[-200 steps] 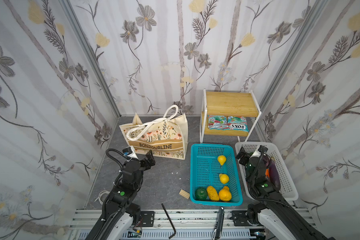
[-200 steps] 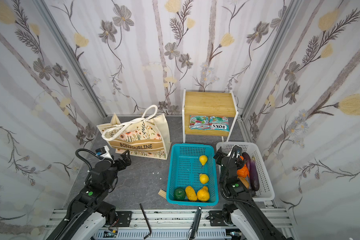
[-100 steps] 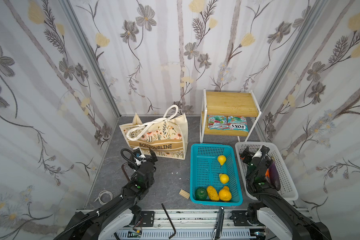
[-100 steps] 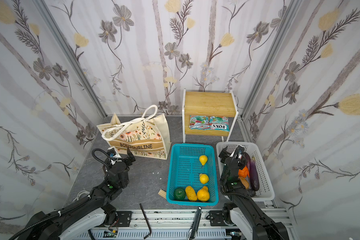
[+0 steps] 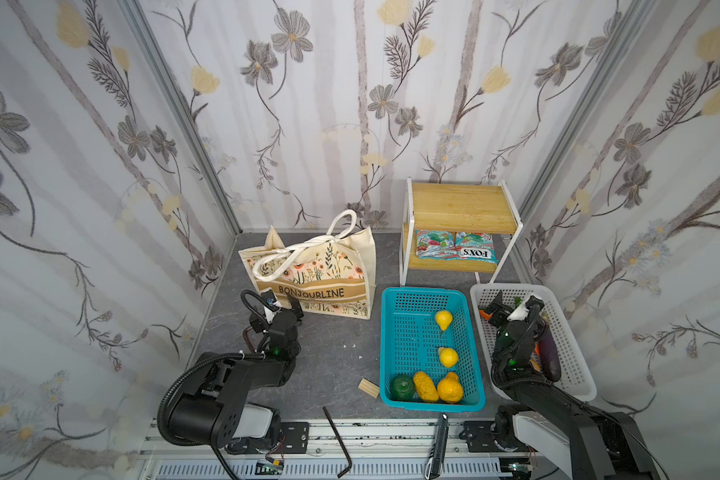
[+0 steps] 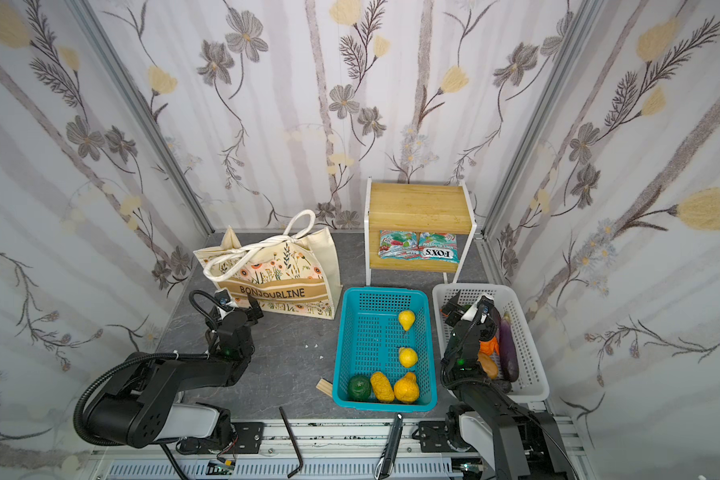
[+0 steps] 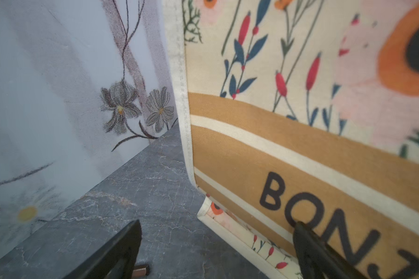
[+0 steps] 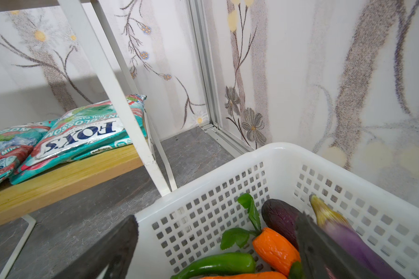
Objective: Place the food into the grocery bag and tie it
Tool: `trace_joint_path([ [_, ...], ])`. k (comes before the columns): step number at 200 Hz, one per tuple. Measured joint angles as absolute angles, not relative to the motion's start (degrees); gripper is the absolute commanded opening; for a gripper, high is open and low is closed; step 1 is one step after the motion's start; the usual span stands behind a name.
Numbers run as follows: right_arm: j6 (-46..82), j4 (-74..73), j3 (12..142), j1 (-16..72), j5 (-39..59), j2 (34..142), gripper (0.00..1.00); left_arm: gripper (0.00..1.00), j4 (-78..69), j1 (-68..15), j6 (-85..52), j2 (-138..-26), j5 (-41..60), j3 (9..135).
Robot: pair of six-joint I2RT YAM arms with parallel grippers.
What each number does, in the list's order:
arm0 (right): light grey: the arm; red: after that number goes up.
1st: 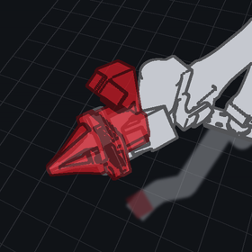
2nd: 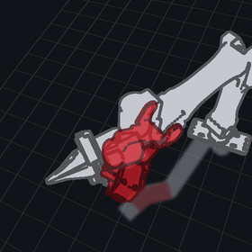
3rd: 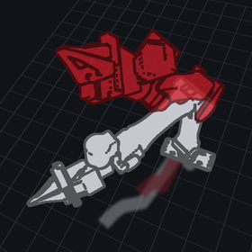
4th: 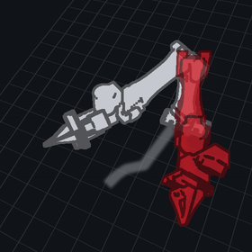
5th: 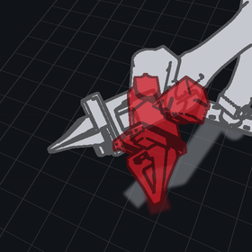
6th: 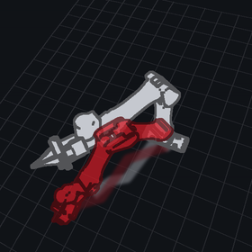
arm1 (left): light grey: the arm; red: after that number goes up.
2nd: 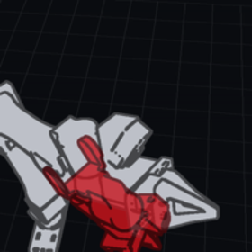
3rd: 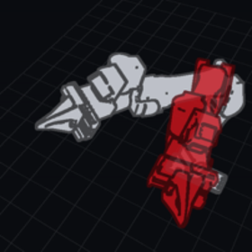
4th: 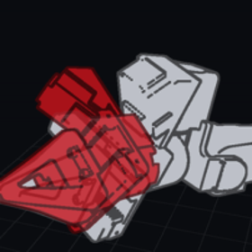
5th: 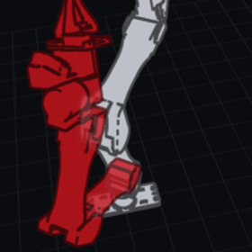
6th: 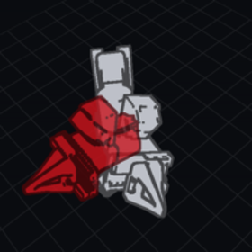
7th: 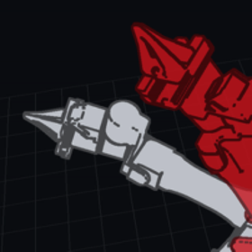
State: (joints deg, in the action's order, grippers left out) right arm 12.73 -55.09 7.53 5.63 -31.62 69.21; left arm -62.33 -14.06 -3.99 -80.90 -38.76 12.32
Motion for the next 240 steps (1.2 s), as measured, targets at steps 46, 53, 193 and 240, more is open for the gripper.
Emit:
trace_joint_path([
  [46,8.8,-67.9,6.6,5.6,-30.4,76.7,1.00,1.00,-71.9,-7.5,-2.8,-87.0,-29.3,11.9],
  [53,8.3,-69.8,6.3,5.6,-30.3,78.3,1.00,1.00,-73.1,-7.4,-2.8,-87.2,-27.7,11.9],
  [193,4.0,-74.8,10.4,3.8,-18.7,86.1,1.00,1.00,-79.0,-5.2,-2.2,-91.3,-16.5,12.0],
  [240,4.0,-74.7,10.7,3.8,-18.5,86.3,1.00,1.00,-79.0,-5.2,-3.0,-91.3,-17.4,12.0],
])
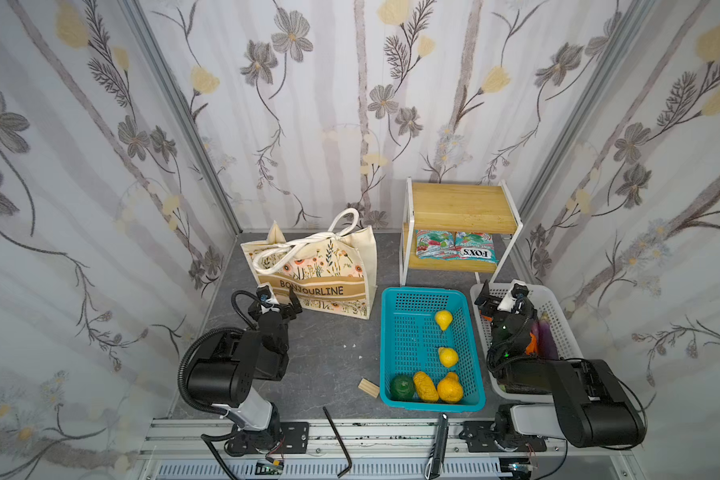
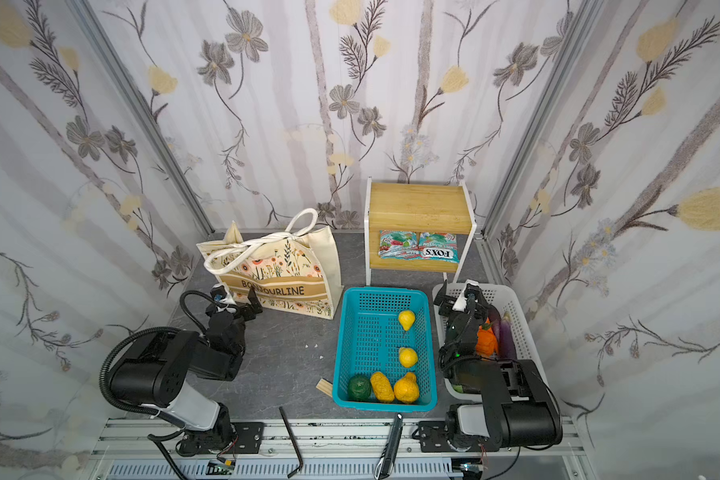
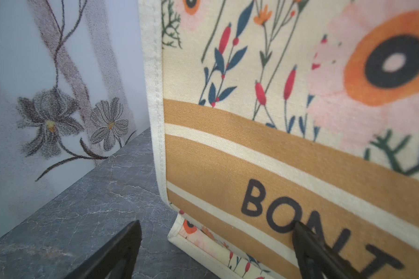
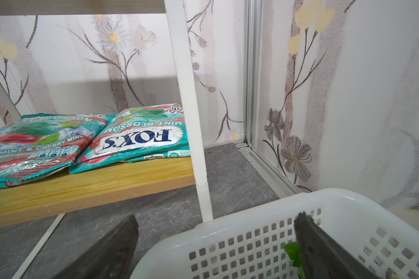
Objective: Place the food into the grocery bag and tie it
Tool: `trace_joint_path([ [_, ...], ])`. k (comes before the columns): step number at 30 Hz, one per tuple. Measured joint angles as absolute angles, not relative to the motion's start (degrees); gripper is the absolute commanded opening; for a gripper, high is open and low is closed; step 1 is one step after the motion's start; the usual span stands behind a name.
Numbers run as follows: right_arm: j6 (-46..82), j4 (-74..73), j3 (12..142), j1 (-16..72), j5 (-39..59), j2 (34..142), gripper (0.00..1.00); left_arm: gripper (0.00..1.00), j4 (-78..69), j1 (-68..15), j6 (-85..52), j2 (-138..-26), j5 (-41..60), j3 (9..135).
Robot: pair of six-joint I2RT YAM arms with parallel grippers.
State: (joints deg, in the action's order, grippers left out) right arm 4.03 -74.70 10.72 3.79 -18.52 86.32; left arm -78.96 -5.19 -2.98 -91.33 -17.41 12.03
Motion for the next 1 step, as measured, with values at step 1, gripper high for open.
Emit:
trace_joint_path([
  [1,4.0,-74.7,10.7,3.8,-18.5,86.3,1.00,1.00,-79.0,-5.2,-3.0,-91.3,-17.5,12.0],
])
